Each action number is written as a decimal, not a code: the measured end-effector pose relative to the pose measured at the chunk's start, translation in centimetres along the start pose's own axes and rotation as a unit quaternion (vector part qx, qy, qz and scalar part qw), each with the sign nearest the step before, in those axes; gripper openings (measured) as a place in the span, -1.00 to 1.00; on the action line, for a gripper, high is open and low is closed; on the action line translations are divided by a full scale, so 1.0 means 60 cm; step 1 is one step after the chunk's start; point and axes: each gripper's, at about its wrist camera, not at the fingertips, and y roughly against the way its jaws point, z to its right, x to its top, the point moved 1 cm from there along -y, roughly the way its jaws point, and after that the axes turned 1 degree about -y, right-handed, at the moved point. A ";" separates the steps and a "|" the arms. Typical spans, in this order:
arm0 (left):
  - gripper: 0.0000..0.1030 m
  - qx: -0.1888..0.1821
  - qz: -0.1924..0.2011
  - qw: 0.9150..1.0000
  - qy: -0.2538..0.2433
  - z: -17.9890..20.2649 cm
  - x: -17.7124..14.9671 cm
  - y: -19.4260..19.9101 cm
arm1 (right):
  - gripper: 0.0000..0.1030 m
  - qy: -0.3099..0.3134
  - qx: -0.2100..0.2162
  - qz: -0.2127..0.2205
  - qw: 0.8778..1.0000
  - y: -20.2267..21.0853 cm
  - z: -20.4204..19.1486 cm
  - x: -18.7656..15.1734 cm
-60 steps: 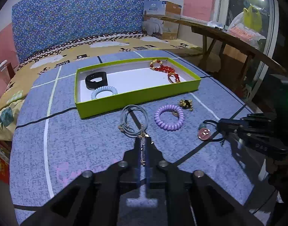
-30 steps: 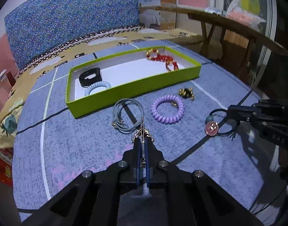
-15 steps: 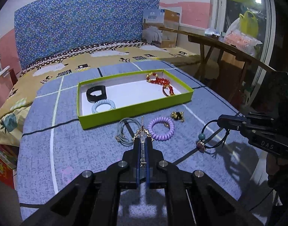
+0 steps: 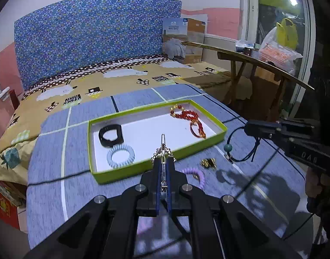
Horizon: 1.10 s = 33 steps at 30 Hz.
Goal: Organize jewelry
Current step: 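Carry the gold pendant and black cord pendant into the green box, open both grippers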
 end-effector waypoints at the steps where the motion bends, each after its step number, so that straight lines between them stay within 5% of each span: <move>1: -0.92 0.000 -0.001 1.000 0.001 -0.003 0.005 -0.005 | -0.97 -0.001 0.000 0.002 1.000 -0.007 0.003 0.009; 20: -0.92 0.030 -0.024 0.999 0.016 -0.066 0.085 -0.150 | -0.97 -0.048 0.008 -0.032 0.998 -0.175 0.078 0.082; 33: -0.91 0.034 -0.077 0.996 0.027 -0.086 0.073 -0.236 | -0.97 -0.080 -0.017 -0.083 0.993 -0.241 0.133 0.058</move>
